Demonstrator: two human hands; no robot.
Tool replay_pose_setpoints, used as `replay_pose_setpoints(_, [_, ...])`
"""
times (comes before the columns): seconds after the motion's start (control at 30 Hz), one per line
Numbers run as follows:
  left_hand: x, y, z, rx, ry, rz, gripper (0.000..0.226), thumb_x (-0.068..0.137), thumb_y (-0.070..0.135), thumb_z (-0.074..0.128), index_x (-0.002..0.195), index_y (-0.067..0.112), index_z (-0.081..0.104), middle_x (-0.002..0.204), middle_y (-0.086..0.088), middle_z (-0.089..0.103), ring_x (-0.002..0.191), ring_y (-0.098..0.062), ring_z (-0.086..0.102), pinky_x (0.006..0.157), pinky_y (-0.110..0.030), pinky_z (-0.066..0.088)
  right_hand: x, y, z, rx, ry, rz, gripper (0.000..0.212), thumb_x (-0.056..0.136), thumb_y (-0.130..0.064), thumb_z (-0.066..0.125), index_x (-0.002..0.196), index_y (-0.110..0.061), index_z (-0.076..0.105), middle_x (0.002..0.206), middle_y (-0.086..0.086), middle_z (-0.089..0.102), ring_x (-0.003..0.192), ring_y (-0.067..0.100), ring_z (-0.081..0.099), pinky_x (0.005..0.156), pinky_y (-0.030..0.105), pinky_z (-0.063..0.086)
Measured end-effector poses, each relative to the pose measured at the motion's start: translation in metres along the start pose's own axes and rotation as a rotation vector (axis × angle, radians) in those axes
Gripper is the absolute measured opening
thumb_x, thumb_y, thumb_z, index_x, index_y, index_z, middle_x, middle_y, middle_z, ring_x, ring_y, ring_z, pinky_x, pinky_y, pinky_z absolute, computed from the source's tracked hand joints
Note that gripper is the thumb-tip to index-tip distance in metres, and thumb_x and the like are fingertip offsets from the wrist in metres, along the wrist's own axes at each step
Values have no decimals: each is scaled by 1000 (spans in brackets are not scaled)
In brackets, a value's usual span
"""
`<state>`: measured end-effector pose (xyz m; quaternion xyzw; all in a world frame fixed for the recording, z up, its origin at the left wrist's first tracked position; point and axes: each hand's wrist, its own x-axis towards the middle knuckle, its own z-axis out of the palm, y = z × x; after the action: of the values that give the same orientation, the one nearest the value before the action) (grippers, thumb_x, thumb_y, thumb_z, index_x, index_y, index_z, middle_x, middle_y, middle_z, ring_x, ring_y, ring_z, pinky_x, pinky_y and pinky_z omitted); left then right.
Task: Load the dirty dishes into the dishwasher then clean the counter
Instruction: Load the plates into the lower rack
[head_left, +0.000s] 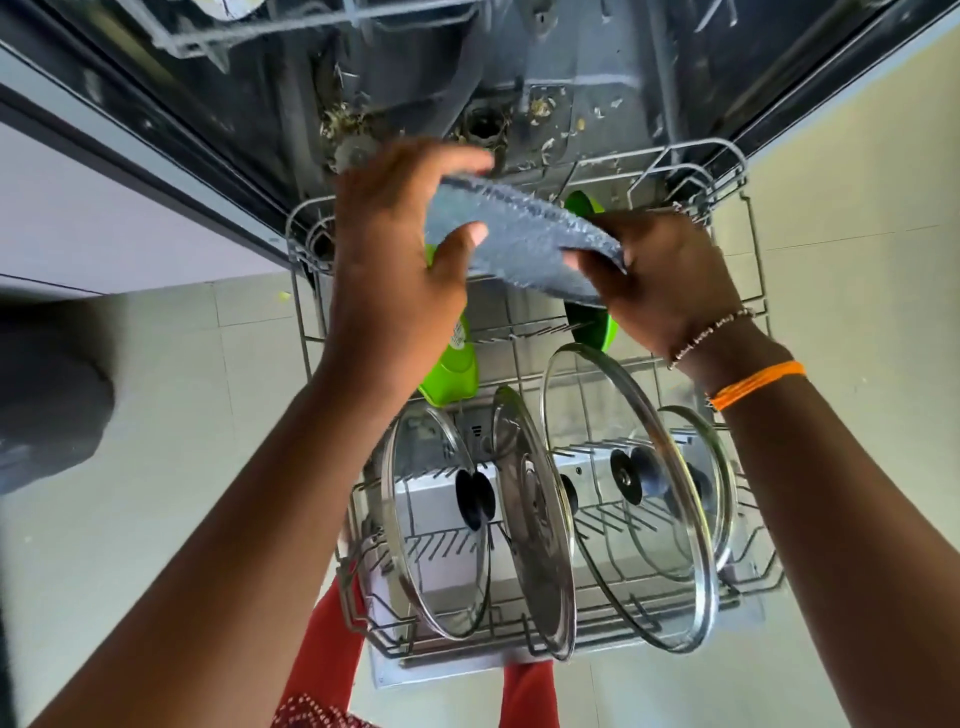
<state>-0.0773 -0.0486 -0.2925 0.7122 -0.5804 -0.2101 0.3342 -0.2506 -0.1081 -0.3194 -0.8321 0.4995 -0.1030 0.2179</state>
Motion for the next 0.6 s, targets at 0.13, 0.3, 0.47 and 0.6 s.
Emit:
replay_pose_setpoints(0.13, [-6,1,6,-87,136,-214,54,77,9,63,128,12,47,124,-1,38,116,-19,46,99,-38,42,-7,0,3,83,127,187,20,88,-22,59,94,-6,69,87,24,68,79,37,61,58,26,23])
replay_pose_setpoints(0.3, [-28,-8,8,-214,44,-380,54,76,15,56,129,19,43,124,-6,48,108,-22,54,91,-43,49,-3,-7,17,142,148,315,26,89,-22,54,96,-1,65,94,26,66,89,40,60,68,37,39])
replay_pose_setpoints(0.47, [-38,-17,5,-220,-14,-441,50,82,4,59,128,17,45,117,-4,53,97,-16,56,88,-32,49,7,-21,27,48,103,435,24,90,-17,49,100,1,61,101,28,63,95,43,56,72,40,39])
replay_pose_setpoints(0.6, [-39,-22,2,-226,-54,-495,50,84,2,58,130,18,43,118,-3,55,98,-15,56,83,-24,46,7,-26,42,-60,-21,517,25,89,-16,45,106,-1,56,106,28,61,98,44,56,77,42,44])
